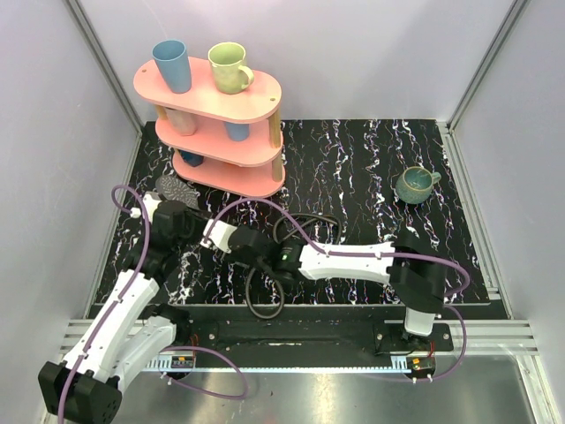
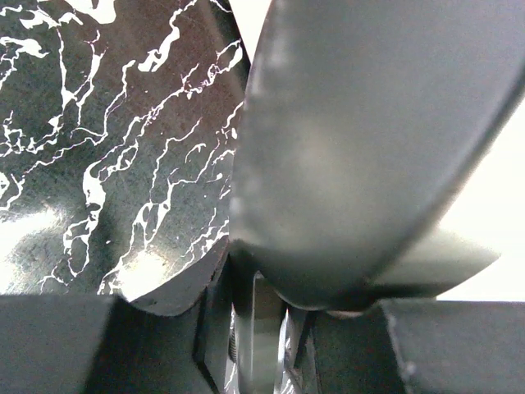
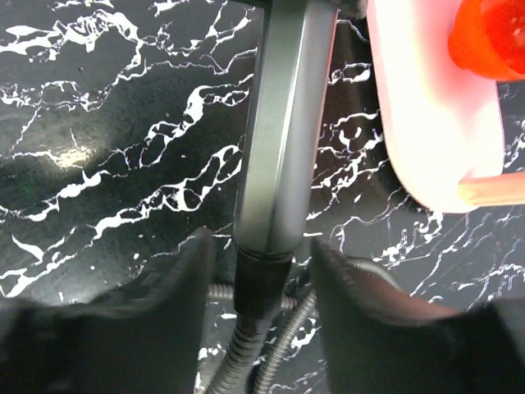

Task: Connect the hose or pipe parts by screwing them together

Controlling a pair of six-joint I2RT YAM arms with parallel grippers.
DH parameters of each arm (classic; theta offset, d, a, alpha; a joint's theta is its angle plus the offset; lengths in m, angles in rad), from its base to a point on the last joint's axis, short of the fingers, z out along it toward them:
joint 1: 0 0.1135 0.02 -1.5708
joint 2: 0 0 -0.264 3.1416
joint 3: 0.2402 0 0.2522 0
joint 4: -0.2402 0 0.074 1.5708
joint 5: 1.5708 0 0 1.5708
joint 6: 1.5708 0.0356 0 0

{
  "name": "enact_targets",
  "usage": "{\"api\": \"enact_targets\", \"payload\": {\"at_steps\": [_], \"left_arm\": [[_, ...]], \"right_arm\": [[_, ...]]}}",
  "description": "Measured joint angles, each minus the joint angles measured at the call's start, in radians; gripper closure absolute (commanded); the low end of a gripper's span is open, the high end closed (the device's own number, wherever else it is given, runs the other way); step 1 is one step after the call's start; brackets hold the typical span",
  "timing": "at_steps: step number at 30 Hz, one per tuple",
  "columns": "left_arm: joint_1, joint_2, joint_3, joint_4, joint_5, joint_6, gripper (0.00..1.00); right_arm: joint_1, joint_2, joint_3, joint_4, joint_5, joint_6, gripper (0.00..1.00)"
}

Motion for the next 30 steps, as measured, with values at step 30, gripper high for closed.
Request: {"api": "enact_targets", "payload": {"at_steps": [30], "left_arm": [[0.012, -0.312, -0.61, 1.236, 0.166, 0.068, 1.0]], "right_arm": [[-0.461, 0.005, -0.14, 0.515, -1.27, 0.639, 0.85]]}}
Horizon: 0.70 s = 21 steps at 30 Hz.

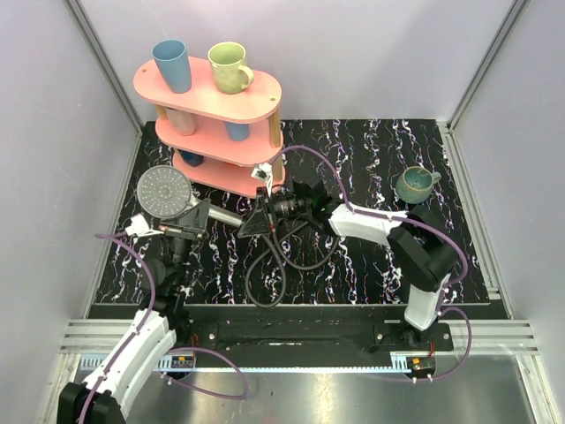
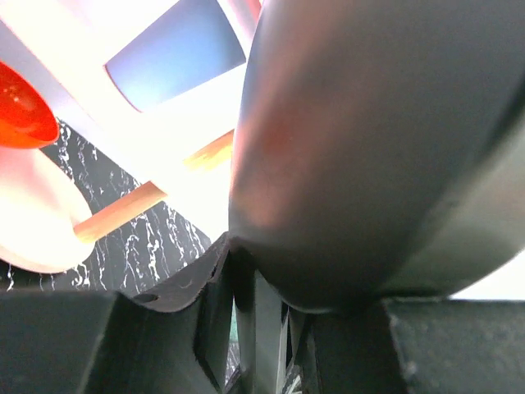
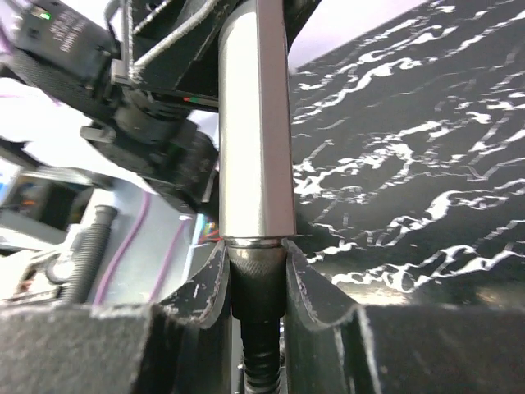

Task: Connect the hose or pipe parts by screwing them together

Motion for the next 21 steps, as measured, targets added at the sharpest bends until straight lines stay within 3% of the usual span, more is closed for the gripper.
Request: {"api": "enact_targets", "payload": {"at_steps": [1, 4, 7, 15, 21], "left_arm": [[0.0, 0.015, 0.0, 0.035, 0.0, 0.007, 1.0], [0.0, 0.05, 0.0, 0.07, 0.003, 0.023, 1.0], [-0.004, 0.053, -0.002, -0.014, 0.028, 0.047, 1.0], [-0.011, 0.055, 0.116, -0.51, -0.024, 0.074, 1.0], [-0.011, 0.175, 0.396, -0.825, -0.111, 0.094, 1.0]], "right_arm": [[-0.011, 0.021, -0.001, 0.071, -0.04, 0.062, 0.67], [-0.03, 0.074, -0.012, 0.222, -0.104, 0.213, 0.39], [-0.058, 0.077, -0.024, 0.227, -0.067, 0.216, 0.23], [-0.075, -0.135, -0.137, 0.005, 0.199, -0.037, 0.13], [0.119, -0.23, -0.144, -0.14, 0.581, -0.301, 0.08]]}}
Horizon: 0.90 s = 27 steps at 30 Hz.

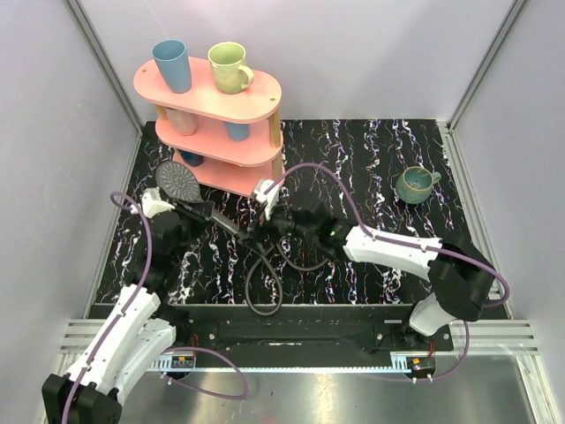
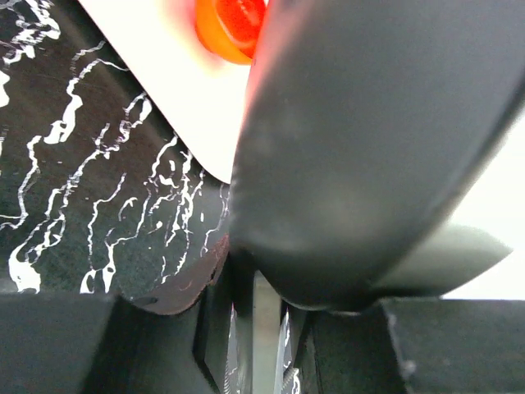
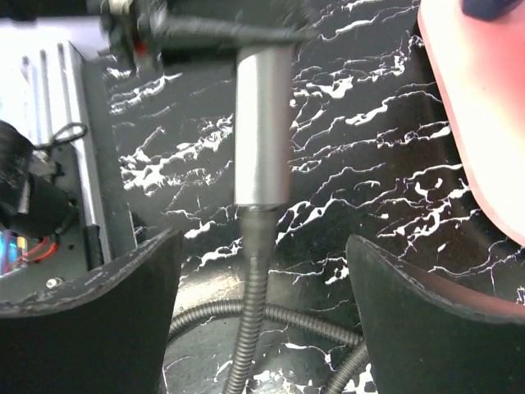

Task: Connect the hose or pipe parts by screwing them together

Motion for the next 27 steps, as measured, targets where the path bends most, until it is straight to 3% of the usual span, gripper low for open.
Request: {"api": "enact_targets", "payload": {"at_steps": [7, 13, 16, 17, 21, 24, 27], "left_arm": [[0.0, 0.108, 0.179, -0.263, -0.071, -0.041, 1.0], [0.0, 0.134, 0.215, -0.385, -0.071, -0.088, 1.0], [0.0, 0.134, 0.215, -0.407, -0.07, -0.103, 1.0], [0.0, 0.133, 0.215, -0.41, -0.069, -0.105, 1.0], [0.0, 0.125, 0.214, -0.396, -0.061, -0.129, 1.0], [0.003, 0.089, 0.194, -0.373, -0.06, -0.127, 1.0], [0.006, 0.031, 0.121, -0.28, -0.039, -0.11, 1.0]], "right_arm": [[0.186, 0.03, 0.06, -0.166, 0.327, -0.189, 0.11], [0.255, 0.128, 0.123, -0.198, 0.483, -0.249, 0.17], [0.271, 0.183, 0.153, -0.209, 0.549, -0.266, 0.37], [0.273, 0.194, 0.159, -0.209, 0.563, -0.271, 0.58], [0.285, 0.201, 0.161, -0.193, 0.586, -0.267, 0.91], [0.29, 0.199, 0.157, -0.169, 0.598, -0.243, 1.0], [0.27, 0.196, 0.149, -0.167, 0.545, -0.204, 1.0]]}}
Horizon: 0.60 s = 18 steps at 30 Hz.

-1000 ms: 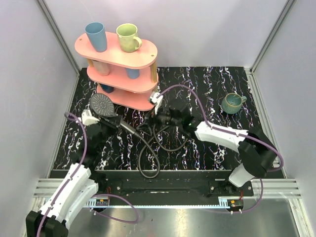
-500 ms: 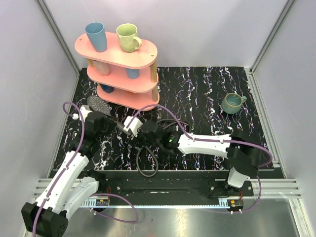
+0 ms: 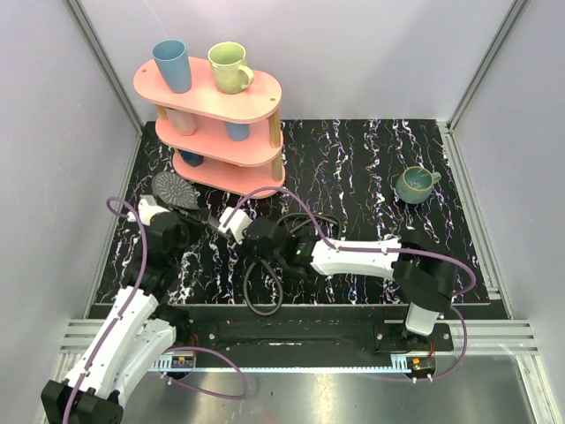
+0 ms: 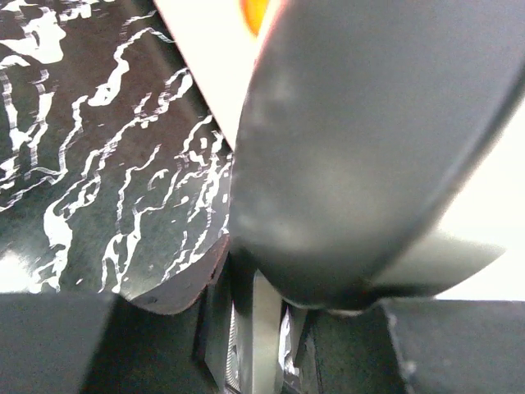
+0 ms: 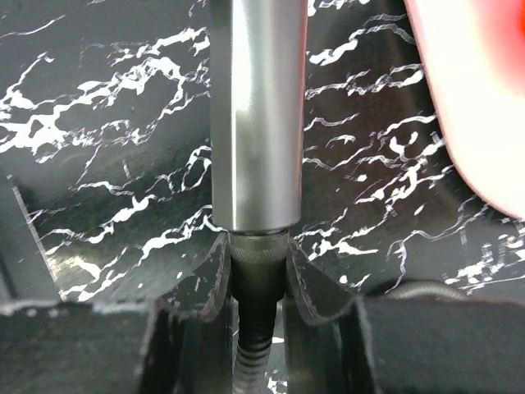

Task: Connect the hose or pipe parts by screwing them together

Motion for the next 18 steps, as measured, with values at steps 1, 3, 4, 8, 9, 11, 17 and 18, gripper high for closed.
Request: {"api": "enact_targets", "payload": {"at_steps": [1, 3, 4, 8, 9, 11, 17, 18], "left_arm": [[0.002, -0.024, -0.035, 0.041, 0.01, 0.008, 1.0], [0.005, -0.09, -0.131, 0.166, 0.035, 0.018, 1.0], [0.005, -0.124, -0.184, 0.237, 0.048, 0.022, 1.0], [0.003, -0.263, -0.388, 0.506, 0.101, 0.023, 1.0], [0.003, -0.288, -0.424, 0.563, 0.111, 0.024, 1.0], [0.003, -0.305, -0.475, 0.677, 0.128, 0.024, 1.0], [0.004, -0.241, -0.51, 0.963, 0.154, 0.049, 1.0], [0.003, -0.229, -0.51, 0.984, 0.157, 0.055, 1.0]], "right_arm": [[-0.012, -0.001, -0.003, -0.002, -0.031, 0.015, 1.0], [-0.06, -0.011, -0.026, 0.009, -0.148, 0.069, 1.0], [-0.084, -0.018, -0.042, 0.023, -0.206, 0.092, 1.0], [-0.193, -0.038, -0.131, 0.146, -0.507, 0.209, 1.0], [-0.213, -0.038, -0.142, 0.17, -0.566, 0.235, 1.0], [-0.253, -0.037, -0.157, 0.226, -0.673, 0.283, 1.0], [-0.385, 0.071, -0.186, 0.65, -1.038, 0.619, 1.0], [-0.402, 0.108, -0.185, 0.743, -1.088, 0.695, 0.98]]}}
